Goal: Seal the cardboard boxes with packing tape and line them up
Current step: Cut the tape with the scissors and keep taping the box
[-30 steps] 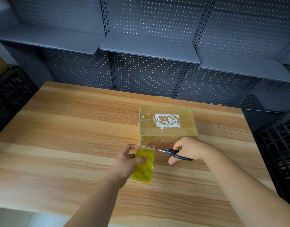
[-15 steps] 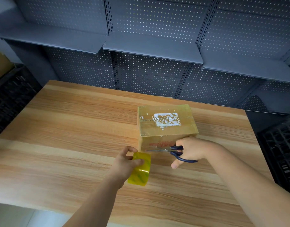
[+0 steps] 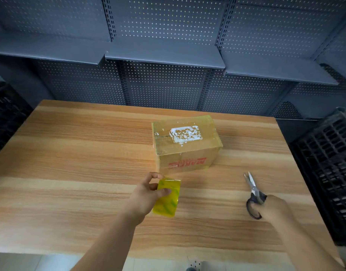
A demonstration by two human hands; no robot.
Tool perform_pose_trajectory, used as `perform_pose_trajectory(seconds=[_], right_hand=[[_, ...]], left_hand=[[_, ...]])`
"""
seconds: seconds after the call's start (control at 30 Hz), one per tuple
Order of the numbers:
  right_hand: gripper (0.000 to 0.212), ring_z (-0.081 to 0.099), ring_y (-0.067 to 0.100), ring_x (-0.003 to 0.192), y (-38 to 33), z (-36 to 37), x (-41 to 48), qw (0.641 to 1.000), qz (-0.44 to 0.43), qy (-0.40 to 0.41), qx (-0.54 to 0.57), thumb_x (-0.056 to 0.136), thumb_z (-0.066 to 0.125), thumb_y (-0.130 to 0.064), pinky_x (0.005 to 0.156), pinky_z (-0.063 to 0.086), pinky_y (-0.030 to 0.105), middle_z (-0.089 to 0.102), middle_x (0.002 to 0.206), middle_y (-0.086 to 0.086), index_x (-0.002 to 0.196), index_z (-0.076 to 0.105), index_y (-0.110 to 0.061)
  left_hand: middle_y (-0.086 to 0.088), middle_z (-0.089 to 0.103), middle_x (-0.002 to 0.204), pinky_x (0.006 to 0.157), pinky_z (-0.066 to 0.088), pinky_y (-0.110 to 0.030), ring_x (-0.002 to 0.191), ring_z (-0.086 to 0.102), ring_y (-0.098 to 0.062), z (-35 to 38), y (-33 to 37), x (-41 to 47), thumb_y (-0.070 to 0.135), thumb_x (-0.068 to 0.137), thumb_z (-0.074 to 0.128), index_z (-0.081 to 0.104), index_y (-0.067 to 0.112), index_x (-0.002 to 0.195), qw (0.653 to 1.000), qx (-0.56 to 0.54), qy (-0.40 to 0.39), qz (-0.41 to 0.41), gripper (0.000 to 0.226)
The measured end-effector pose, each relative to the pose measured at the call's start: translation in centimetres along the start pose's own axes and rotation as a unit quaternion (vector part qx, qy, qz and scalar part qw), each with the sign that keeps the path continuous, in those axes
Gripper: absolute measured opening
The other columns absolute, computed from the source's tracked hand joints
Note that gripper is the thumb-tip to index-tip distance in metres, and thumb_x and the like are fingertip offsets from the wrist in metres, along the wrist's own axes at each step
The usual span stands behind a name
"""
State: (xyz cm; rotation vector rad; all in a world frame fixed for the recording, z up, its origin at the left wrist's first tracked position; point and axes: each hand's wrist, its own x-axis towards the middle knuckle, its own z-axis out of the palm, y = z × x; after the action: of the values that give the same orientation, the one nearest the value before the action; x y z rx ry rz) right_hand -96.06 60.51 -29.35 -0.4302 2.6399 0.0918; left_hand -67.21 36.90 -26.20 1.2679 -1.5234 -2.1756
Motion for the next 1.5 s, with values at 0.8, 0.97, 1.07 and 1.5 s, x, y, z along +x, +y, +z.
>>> perform_pose_trajectory(seconds=[0.8, 0.97, 1.07, 1.5], right_hand=[[0.022, 0.053, 0.013, 0.078, -8.1, -1.2, -9.1, 0.831, -0.362, 0.332, 0.262, 0.090, 0.048, -0.019, 0.068, 0.039, 0.019, 0.056, 0.087, 0.001, 0.076, 0.063, -0.010], [0.022, 0.057, 0.007, 0.090, -4.2, 0.6, -7.3, 0.846, -0.343, 0.284, 0.295, 0.090, 0.051, -0.013, 0.078, 0.043, 0.016, 0.061, 0.101, -0.003, 0.096, 0.071, -0.009], [0.040, 0.056, 0.013, 0.119, -2.1, 2.9, -6.7, 0.889, -0.326, 0.226, 0.227, 0.092, 0.055, -0.012, 0.100, 0.046, 0.024, 0.057, 0.133, -0.001, 0.131, 0.062, -0.012], [0.020, 0.062, 0.009, 0.092, 4.7, 3.9, -2.1, 0.908, -0.065, 0.122, 0.395, 0.092, 0.065, -0.010, 0.082, 0.044, 0.011, 0.062, 0.102, -0.008, 0.112, 0.070, -0.012]], left_hand=[[-0.004, 0.075, 0.097, 0.091, 0.053, -0.051, 0.096, 0.068, -0.033, 10.6, 3.7, 0.1, 0.024, 0.069, 0.073, 0.059, 0.038, 0.110, 0.969, 0.199, -0.119, 0.083, 0.046], [-0.003, 0.074, 0.087, 0.072, 0.053, -0.034, 0.076, 0.066, -0.022, 14.4, 3.1, 1.6, 0.017, 0.075, 0.075, 0.059, 0.039, 0.104, 0.957, 0.256, -0.100, 0.097, 0.040], [-0.001, 0.068, 0.080, 0.056, 0.043, -0.020, 0.061, 0.054, -0.009, 16.4, 2.1, 2.6, 0.010, 0.081, 0.070, 0.059, 0.032, 0.102, 0.935, 0.317, -0.094, 0.125, 0.032], [-0.012, 0.051, 0.136, 0.089, 0.047, -0.038, 0.121, 0.052, -0.033, 22.4, -0.7, 10.0, 0.026, 0.099, 0.050, 0.036, 0.022, 0.146, 0.650, 0.721, -0.179, 0.159, 0.049]])
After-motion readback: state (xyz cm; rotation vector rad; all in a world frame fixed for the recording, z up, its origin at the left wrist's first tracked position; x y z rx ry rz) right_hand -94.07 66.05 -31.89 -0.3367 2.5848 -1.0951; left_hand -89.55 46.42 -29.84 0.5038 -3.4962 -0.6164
